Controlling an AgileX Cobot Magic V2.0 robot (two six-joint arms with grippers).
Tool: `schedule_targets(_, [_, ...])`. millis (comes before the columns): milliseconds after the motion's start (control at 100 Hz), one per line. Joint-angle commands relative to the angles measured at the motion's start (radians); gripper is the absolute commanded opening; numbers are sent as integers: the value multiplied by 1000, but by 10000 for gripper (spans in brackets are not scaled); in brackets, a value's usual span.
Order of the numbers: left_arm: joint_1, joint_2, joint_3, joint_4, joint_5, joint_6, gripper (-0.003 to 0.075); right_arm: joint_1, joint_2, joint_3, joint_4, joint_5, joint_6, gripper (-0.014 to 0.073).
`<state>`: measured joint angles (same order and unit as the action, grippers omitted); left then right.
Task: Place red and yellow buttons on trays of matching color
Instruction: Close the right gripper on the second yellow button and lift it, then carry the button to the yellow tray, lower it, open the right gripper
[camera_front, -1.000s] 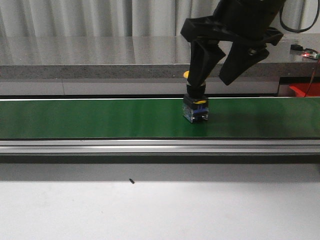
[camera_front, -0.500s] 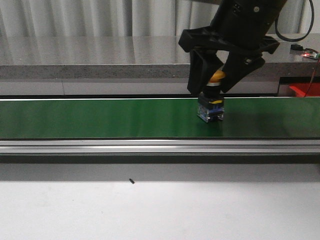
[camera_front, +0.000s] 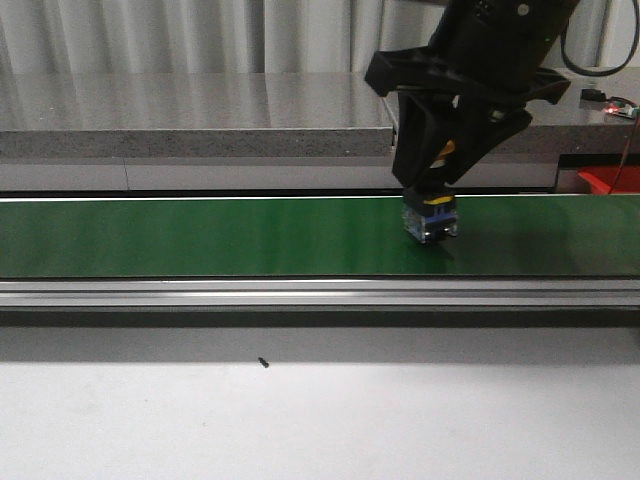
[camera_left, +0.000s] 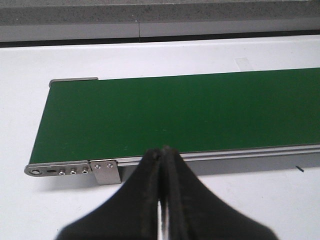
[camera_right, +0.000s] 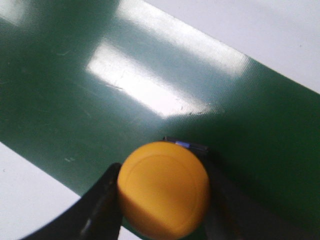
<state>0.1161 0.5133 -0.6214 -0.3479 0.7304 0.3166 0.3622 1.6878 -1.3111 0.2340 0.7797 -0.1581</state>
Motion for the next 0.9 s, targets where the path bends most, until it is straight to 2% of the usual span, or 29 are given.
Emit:
schedule_targets(0, [-4, 1, -29, -26, -63, -4, -20, -39, -100, -35, 7, 14, 2, 244])
schedule_targets(150, [-4, 1, -29, -26, -63, -4, -20, -154, -189, -32, 7, 111, 2, 244])
schedule_targets(290, [-4, 1, -29, -26, -63, -4, -20, -308, -284, -18, 7, 177, 1, 244])
schedule_targets(500, [-4, 1, -29, -26, -63, -4, -20, -597, -406, 53, 8, 207, -8, 244])
schedule_targets(690, [-4, 1, -29, -26, -63, -4, -20, -874, -420, 105, 22, 230, -34, 244])
schedule_targets(790, [-4, 1, -29, -26, -63, -4, -20, -962, -407, 122, 79, 189, -36, 244])
schedule_targets(890, [-4, 1, -29, -26, -63, -4, -20, -997, -379, 122, 96, 173, -56, 244])
